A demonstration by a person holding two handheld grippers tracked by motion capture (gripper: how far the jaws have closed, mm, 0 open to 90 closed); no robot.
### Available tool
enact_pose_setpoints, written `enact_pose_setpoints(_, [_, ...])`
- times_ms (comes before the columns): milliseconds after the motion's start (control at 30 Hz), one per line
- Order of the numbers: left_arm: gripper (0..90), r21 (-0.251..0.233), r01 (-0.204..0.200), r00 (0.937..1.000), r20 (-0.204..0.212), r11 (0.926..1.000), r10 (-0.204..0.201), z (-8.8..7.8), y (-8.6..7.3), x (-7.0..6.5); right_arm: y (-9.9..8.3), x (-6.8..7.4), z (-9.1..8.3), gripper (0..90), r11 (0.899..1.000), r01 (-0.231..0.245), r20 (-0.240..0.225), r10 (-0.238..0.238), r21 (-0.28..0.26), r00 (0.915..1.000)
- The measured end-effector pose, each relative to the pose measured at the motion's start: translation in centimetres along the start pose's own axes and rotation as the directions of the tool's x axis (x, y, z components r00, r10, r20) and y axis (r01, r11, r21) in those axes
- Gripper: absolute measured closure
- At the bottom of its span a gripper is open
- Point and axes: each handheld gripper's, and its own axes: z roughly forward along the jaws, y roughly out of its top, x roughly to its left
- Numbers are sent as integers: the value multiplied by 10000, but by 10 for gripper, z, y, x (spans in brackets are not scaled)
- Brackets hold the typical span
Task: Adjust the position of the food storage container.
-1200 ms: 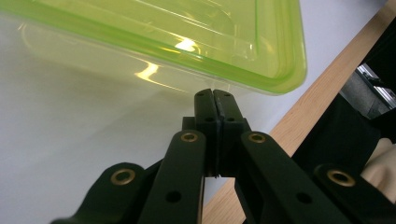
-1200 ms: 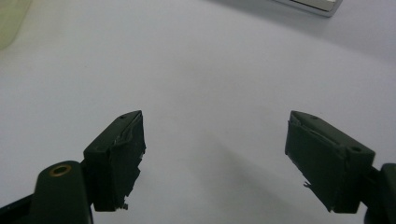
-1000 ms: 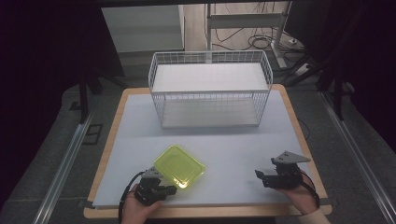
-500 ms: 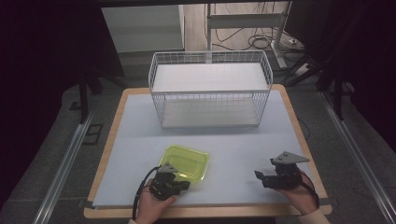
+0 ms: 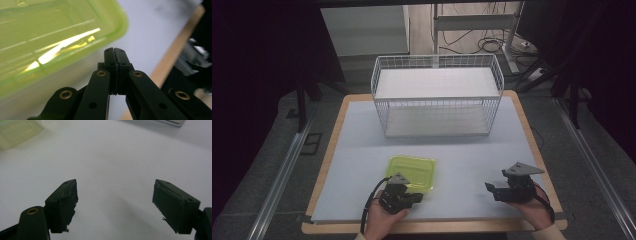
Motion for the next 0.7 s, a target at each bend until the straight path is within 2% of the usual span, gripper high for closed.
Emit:
enact_pose_setpoints(67, [900, -326, 4, 10000, 41, 9995, -3, -17, -3, -1, 0, 0, 0, 205, 10000, -10, -18, 10, -44, 10000])
enact_pose_setpoints(167, [900, -1018, 235, 9995, -195, 9945, -256, -45, -4, 7, 0, 0, -1, 205, 10000, 17, 1, -17, -59, 10000])
enact_pose_setpoints(200, [900, -1432, 408, 9981, -396, 9889, -469, -60, -3, 15, 0, 0, -1, 204, 10000, 5, 8, -5, -55, 10000])
enact_pose_setpoints(233, [900, -1432, 408, 9981, -396, 9889, -469, -60, -3, 15, 0, 0, -1, 204, 10000, 5, 8, -5, -55, 10000])
enact_pose_setpoints(333, [900, -1977, 752, 9926, -789, 9774, -923, -79, -3, 33, 0, 0, -1, 205, 10000, 6, 27, -6, -58, 10000])
enact_pose_setpoints(467, [900, -2156, 983, 9815, -1404, 9715, -1305, -87, -5, 54, 0, 0, -1, 205, 10000, 11, 51, -10, -32, 10000])
enact_pose_setpoints(567, [900, -2039, 1206, 9702, -1829, 9715, -1588, -82, -8, 78, 0, -1, 0, 205, 10000, 24, 68, -24, 6, 10000])
enact_pose_setpoints(600, [900, -2039, 1206, 9702, -1829, 9715, -1588, -82, -8, 78, 0, -1, 0, 205, 10000, 24, 68, -24, 6, 10000])
enact_pose_setpoints(667, [900, -1891, 1279, 9646, -2048, 9736, -1665, -76, -7, 87, 0, 0, 1, 205, 10000, 25, 63, -25, 27, 10000])
enact_pose_setpoints(700, [900, -1837, 1372, 9639, -2016, 9734, -1739, -74, -6, 91, 0, 0, 1, 205, 10000, 32, 64, -33, 32, 10000])
